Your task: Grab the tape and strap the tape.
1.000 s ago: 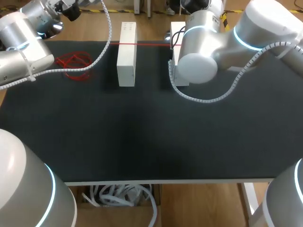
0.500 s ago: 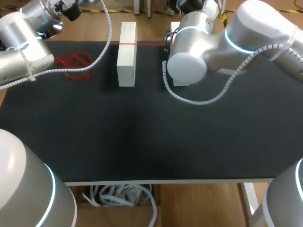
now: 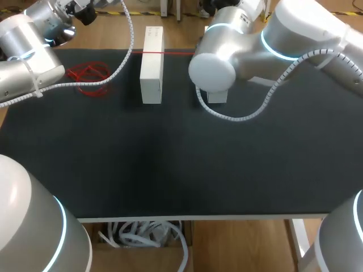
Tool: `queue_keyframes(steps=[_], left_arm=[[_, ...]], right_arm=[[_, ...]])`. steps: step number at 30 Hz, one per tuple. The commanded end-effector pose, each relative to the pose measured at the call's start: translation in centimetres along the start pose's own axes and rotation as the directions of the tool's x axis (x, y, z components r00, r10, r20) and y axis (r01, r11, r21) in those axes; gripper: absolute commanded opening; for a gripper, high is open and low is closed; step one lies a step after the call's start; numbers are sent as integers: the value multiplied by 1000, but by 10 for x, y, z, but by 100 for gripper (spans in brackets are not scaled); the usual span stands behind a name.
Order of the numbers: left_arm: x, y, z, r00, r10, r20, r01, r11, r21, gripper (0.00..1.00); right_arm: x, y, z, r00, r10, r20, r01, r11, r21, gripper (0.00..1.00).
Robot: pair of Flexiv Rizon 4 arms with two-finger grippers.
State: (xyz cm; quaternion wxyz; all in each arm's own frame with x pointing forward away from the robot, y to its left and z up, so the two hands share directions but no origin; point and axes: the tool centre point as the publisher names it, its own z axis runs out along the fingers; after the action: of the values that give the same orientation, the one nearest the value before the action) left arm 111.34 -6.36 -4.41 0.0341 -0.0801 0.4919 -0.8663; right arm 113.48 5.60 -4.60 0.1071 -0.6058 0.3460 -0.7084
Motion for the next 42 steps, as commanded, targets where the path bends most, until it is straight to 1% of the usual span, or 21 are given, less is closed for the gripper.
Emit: queue_keyframes(steps=[1,6,8,10,11,12,14,15,16,18,21,22,24,27,28,30,31,35,42], left_arm=[[1,0,0,1000,1,3,-1,1000,1,0],[1,0,0,1000,1,3,-1,1000,1,0],[1,0,0,1000,1,3,-1,1000,1,0],[1,0,0,1000,1,3,-1,1000,1,0],[1,0,0,1000,1,3,-1,1000,1,0],[1,0,0,1000,1,3,-1,1000,1,0],[1,0,0,1000,1,3,-1,1000,1,0],[1,0,0,1000,1,3,-1,1000,1,0],[1,0,0,1000,1,3,-1,1000,1,0],[1,0,0,1000,1,3,-1,1000,1,0],[1,0,0,1000,1,3,-1,1000,1,0],[1,0,0,1000,1,3,-1,1000,1,0],[1,0,0,1000,1,3,-1,1000,1,0],[1,0,0,1000,1,3,-1,1000,1,0],[1,0,0,1000,1,3,-1,1000,1,0],[1,0,0,1000,1,3,-1,1000,1,0],[1,0,0,1000,1,3,-1,1000,1,0],[1,0,0,1000,1,3,-1,1000,1,0],[1,0,0,1000,1,3,-1,1000,1,0]], right_arm=[[1,-5,-2,672,36,740,35,996,-81,100],[0,-6,-4,659,44,751,10,998,-67,100],[-2,-7,-5,639,45,768,-9,999,-51,100],[-2,-7,-6,635,39,772,-12,999,-41,100],[-3,-8,-8,612,57,789,-59,998,-27,100],[-3,-10,-9,591,93,801,-111,993,-34,100],[-3,-12,-11,554,82,828,-159,987,9,100],[-3,-14,-12,535,84,841,-178,984,15,100],[-3,-13,-13,535,69,842,-160,987,21,100],[-4,-12,-14,514,67,855,-181,983,31,100],[-3,-7,-13,521,51,852,-154,988,35,100],[-2,-5,-12,532,51,845,-134,991,24,100],[-1,-2,-10,536,53,843,-123,992,16,100],[0,2,-9,545,72,835,-97,995,-22,100],[1,3,-8,554,64,830,-89,996,-17,100],[2,5,-8,548,80,832,-96,995,-33,100],[2,7,-7,555,69,829,-87,996,-25,100],[2,11,-5,557,70,827,-85,996,-27,100],[2,8,-1,568,70,820,-94,995,-20,100]])
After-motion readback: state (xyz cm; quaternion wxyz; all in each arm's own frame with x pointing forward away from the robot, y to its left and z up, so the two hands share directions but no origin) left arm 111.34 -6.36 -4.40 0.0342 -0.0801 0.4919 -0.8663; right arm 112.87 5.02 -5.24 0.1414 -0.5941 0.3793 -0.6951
